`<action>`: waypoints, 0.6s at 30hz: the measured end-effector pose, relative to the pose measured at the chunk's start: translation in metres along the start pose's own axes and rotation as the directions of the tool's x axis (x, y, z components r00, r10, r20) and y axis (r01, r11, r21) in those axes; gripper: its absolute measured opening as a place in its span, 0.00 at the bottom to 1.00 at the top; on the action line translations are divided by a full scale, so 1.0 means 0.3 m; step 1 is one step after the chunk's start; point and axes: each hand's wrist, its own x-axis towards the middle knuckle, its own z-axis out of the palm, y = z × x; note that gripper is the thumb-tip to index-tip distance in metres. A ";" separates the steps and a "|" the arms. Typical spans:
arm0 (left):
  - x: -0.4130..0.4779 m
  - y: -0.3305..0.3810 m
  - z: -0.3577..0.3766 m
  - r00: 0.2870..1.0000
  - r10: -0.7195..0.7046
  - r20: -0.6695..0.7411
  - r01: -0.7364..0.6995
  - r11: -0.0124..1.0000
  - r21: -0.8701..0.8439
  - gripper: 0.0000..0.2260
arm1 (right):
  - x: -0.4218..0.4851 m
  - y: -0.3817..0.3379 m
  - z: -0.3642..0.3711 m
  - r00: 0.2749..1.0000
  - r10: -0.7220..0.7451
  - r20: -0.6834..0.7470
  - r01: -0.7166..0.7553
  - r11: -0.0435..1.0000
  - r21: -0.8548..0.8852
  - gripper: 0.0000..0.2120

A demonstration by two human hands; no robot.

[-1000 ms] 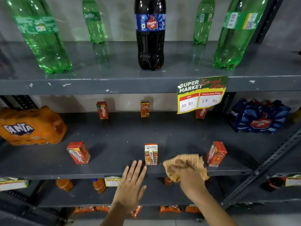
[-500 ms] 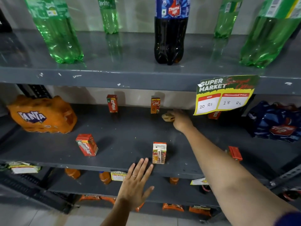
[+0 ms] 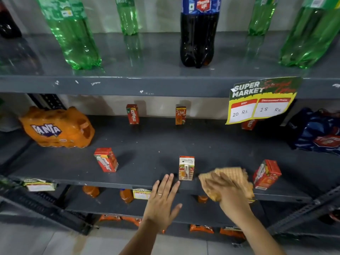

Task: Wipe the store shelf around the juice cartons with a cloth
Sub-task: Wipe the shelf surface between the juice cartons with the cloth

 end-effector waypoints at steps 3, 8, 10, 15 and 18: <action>-0.001 -0.001 -0.007 1.000 -0.002 -0.009 0.002 1.000 0.002 0.33 | -0.131 -0.025 -0.032 0.999 -0.029 0.044 0.027 0.999 0.045 0.37; -0.006 0.005 -0.012 1.000 -0.013 0.005 0.013 1.000 0.006 0.33 | 0.051 -0.049 -0.214 0.992 0.057 -0.116 -0.046 0.994 0.097 0.26; -0.007 0.010 -0.018 1.000 -0.018 0.009 0.018 1.000 0.018 0.33 | 0.227 -0.020 -0.239 0.980 0.099 -0.176 -0.082 0.992 0.101 0.27; -0.012 0.002 -0.023 1.000 0.003 0.007 -0.004 1.000 0.031 0.33 | 0.348 0.002 -0.096 0.980 0.197 0.005 -0.197 0.979 -0.056 0.30; -0.013 0.001 -0.026 1.000 0.008 -0.004 -0.008 1.000 0.016 0.33 | 0.198 -0.024 -0.046 0.985 0.170 -0.034 -0.173 0.982 -0.078 0.31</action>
